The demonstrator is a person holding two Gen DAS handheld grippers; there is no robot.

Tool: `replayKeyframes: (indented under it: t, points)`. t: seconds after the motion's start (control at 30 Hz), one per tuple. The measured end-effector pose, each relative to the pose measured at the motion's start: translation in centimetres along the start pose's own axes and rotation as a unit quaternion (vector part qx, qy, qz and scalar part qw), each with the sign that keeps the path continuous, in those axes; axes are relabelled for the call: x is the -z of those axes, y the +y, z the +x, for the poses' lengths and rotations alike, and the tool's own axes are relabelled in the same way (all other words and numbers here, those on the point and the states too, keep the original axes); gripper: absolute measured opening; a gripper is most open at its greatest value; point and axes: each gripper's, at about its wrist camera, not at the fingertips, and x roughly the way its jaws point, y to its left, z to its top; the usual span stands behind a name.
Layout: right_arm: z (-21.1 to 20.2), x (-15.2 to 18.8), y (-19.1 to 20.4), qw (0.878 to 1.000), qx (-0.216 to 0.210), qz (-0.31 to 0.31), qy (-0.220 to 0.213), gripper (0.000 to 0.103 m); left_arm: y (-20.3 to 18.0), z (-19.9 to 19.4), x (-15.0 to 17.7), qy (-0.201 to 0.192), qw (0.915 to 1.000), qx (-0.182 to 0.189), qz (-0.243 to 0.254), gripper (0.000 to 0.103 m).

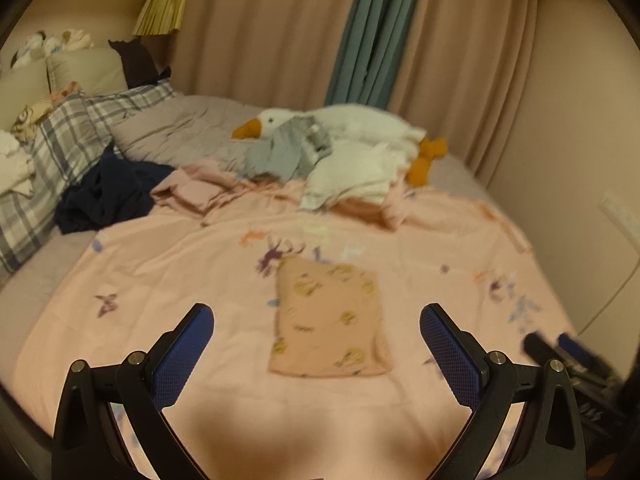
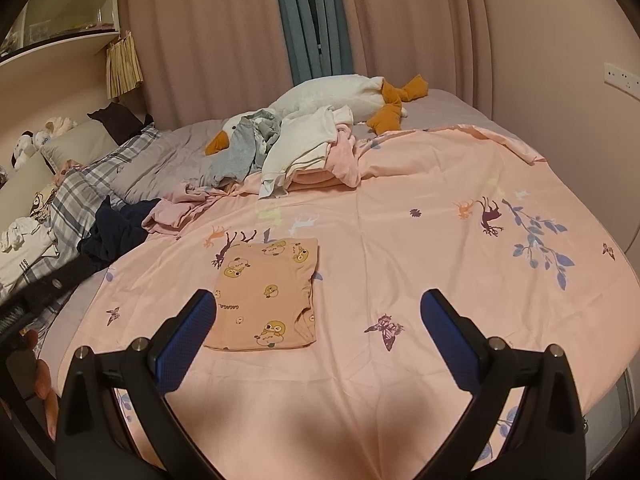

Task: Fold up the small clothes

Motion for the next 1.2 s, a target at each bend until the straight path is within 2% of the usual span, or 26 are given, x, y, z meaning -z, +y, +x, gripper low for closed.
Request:
replayKeyframes:
  t: [0.1, 0.2, 0.3, 0.6, 1.2]
  points:
    - [0.2, -0.1, -0.2, 1.000, 0.001, 0.005, 0.007, 0.102, -0.4, 0.7, 0.3, 0.012, 0.9991, -0.040, 0.013, 0.102]
    - [0.5, -0.1, -0.5, 1.000, 0.010, 0.007, 0.012, 0.102, -0.8, 0.6, 0.6, 0.005, 0.9973, -0.069, 0.025, 0.102]
    - [0.7, -0.1, -0.9, 1.000, 0.014, 0.014, 0.018, 0.102, -1.3, 0.3, 0.7, -0.001, 0.9957, -0.085, 0.035, 0.102]
    - [0.8, 0.1, -1.3, 0.999, 0.016, 0.023, 0.027, 0.102, -2.6, 0.7, 1.1, 0.005, 0.9943, -0.084, 0.066, 0.102]
    - [1.4, 0.4, -1.1, 0.999, 0.027, 0.012, 0.042, 0.102, -2.8, 1.0, 1.1, 0.011, 0.9940, -0.089, 0.062, 0.102]
